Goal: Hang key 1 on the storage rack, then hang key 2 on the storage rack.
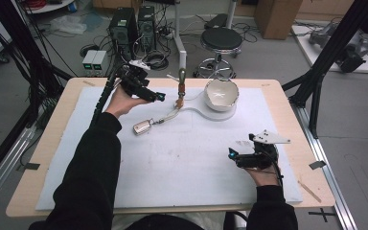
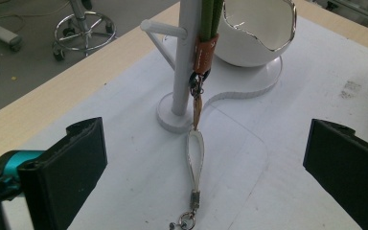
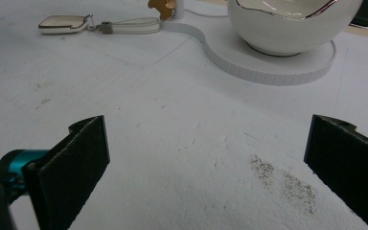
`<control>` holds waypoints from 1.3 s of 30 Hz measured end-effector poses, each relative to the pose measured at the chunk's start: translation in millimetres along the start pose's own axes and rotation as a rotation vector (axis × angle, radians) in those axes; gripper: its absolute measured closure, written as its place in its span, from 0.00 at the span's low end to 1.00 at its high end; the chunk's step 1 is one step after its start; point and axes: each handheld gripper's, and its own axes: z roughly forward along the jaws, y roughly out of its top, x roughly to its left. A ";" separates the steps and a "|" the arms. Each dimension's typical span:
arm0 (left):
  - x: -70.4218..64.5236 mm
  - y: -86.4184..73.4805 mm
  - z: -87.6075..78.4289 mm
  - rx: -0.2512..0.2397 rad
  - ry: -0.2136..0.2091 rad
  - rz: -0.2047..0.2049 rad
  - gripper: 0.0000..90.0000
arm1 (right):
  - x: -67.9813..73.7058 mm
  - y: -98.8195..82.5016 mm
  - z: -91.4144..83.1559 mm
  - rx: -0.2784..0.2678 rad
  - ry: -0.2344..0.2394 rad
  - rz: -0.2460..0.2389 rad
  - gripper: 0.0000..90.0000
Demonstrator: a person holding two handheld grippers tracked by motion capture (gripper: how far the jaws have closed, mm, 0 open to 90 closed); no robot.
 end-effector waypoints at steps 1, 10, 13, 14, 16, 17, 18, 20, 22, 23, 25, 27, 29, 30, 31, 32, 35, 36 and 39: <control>0.3 -0.3 1.1 0.000 -0.001 -0.003 0.02 | 0.0 0.0 0.0 0.000 0.000 0.001 0.01; 3.9 -6.2 9.6 0.031 -0.006 -0.006 0.02 | -0.8 -0.8 0.0 0.001 0.000 -0.004 0.01; 4.8 -10.0 13.0 0.044 -0.011 -0.009 0.02 | -0.2 -0.8 -0.4 0.003 0.001 0.000 0.01; 4.8 -10.9 13.7 0.047 -0.015 -0.012 0.02 | -0.3 -0.8 -0.3 0.001 0.001 -0.001 0.01; 4.4 -13.2 16.1 0.053 -0.018 -0.014 0.02 | -0.1 -0.8 -0.6 0.004 -0.001 0.003 0.01; 4.3 -14.1 17.2 0.061 -0.018 -0.010 0.02 | -0.1 -0.8 -0.4 0.003 0.002 0.000 0.01; 4.6 -15.3 18.5 0.069 -0.021 -0.005 0.02 | -0.2 -0.8 -0.2 0.003 0.001 -0.003 0.01; 4.8 -17.1 20.2 0.077 -0.023 -0.005 0.02 | 0.0 -0.8 0.0 0.004 0.003 -0.003 0.01; 5.3 -18.4 21.0 0.083 -0.022 -0.003 0.02 | 0.3 -0.9 0.1 0.008 0.002 -0.002 0.01; 5.5 -19.8 22.2 0.083 -0.022 -0.006 0.02 | 0.4 -0.9 0.1 0.008 0.002 -0.001 0.01; 6.0 -21.8 24.5 0.089 -0.020 -0.009 0.02 | 0.4 -1.0 0.3 0.008 0.001 -0.004 0.01; 6.4 -23.8 28.0 0.100 -0.018 -0.007 0.02 | 0.2 -1.0 0.5 0.010 0.002 -0.004 0.01; 6.9 -25.3 31.6 0.102 -0.019 -0.006 0.02 | 0.0 -1.1 0.7 0.011 0.003 -0.003 0.01; 7.1 -26.2 33.6 0.108 -0.021 -0.009 0.02 | -0.2 -1.2 0.8 0.011 0.003 -0.003 0.01; 7.3 -27.0 35.8 0.116 -0.024 -0.007 0.02 | -0.3 -1.2 0.9 0.011 0.003 -0.002 0.01; 6.9 -28.1 38.4 0.124 -0.027 -0.007 0.02 | -0.4 -1.2 0.9 0.010 0.005 -0.002 0.01; 6.3 -31.0 45.1 0.144 -0.041 0.000 0.02 | -0.3 -1.2 0.9 0.011 0.004 -0.003 0.01; 5.8 -31.9 47.5 0.151 -0.043 -0.001 0.02 | -0.5 -1.3 1.0 0.012 0.005 -0.004 0.01; 5.0 -34.7 55.6 0.173 -0.049 -0.003 0.02 | -0.2 -1.4 1.1 0.016 0.005 -0.003 0.01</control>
